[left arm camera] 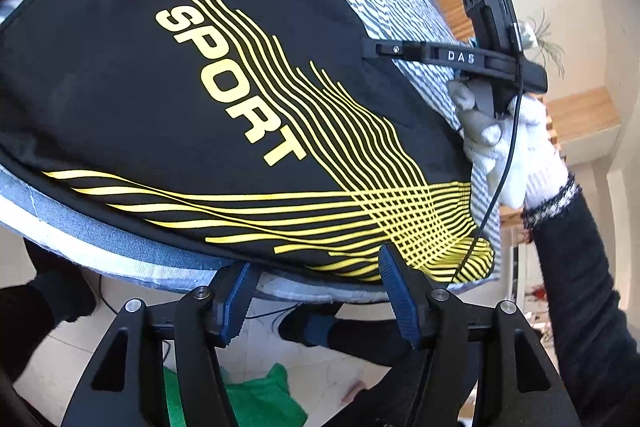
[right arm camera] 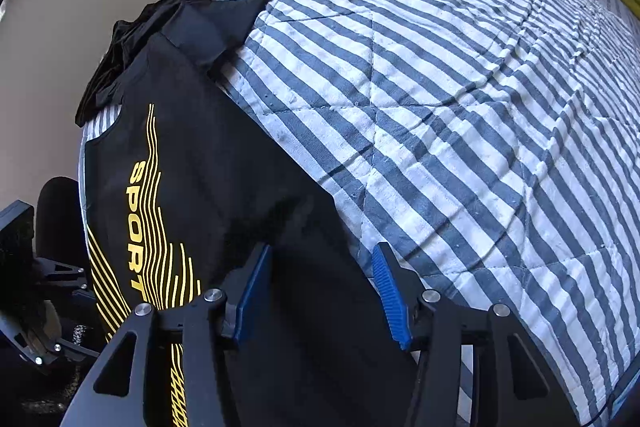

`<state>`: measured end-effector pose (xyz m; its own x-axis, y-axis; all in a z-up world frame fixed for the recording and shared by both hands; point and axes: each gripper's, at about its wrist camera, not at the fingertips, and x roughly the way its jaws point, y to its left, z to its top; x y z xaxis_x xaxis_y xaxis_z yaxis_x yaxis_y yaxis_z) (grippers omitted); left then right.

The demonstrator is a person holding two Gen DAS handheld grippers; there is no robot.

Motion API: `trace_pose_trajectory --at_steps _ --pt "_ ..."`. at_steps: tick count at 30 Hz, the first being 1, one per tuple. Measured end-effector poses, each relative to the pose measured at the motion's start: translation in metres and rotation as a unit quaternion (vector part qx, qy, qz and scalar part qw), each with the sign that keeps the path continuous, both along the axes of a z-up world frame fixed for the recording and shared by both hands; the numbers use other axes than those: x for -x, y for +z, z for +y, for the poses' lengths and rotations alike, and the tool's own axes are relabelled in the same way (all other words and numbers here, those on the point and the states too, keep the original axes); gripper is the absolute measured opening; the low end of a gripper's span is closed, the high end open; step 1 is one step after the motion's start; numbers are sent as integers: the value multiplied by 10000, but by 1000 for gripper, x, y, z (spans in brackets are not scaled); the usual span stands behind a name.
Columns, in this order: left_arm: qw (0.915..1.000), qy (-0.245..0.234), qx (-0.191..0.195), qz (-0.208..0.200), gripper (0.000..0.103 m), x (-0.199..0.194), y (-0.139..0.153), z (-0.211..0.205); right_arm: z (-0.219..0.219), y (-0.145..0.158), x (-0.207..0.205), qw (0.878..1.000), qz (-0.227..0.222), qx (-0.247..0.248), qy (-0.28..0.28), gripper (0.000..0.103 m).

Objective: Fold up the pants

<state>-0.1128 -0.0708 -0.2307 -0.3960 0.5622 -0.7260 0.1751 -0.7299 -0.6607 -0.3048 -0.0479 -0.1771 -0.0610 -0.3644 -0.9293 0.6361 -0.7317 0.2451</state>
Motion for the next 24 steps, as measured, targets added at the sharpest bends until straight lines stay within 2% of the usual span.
trace_pose_trajectory --at_steps 3,4,5,7,8,9,13,16,18,22,24 --pt "9998 172 -94 95 61 1 1 0 -3 -2 -1 9999 -11 151 29 50" --pt "9997 202 -78 86 50 3 0 -3 -4 -3 -2 9998 -23 186 38 50" --pt "9997 226 -74 24 29 5 -1 -7 -4 -2 -2 9998 -27 218 34 47" --pt "9995 299 -116 -75 8 9 -7 -9 -5 -2 -3 9994 -139 309 44 26" --pt "9994 314 -150 -66 5 10 -8 -8 -6 -4 -4 9992 -241 321 46 14" --pt "9993 318 -183 -42 4 9 -8 -8 -8 -4 -6 9992 -256 306 70 9" --pt "9993 217 -200 212 2 3 7 -5 -15 3 -23 9997 17 206 114 6" --pt "9982 122 -78 575 2 -7 35 -11 -6 21 -30 9982 102 555 -215 5" --pt "9967 128 -73 799 2 -12 55 -19 6 42 -37 9941 174 960 -476 5" --pt "9899 208 86 1402 2 -29 108 -49 33 86 -53 9733 258 1947 -1191 5" --pt "9861 249 -30 1644 2 -35 134 -66 51 108 -64 9544 332 2529 -1552 5"
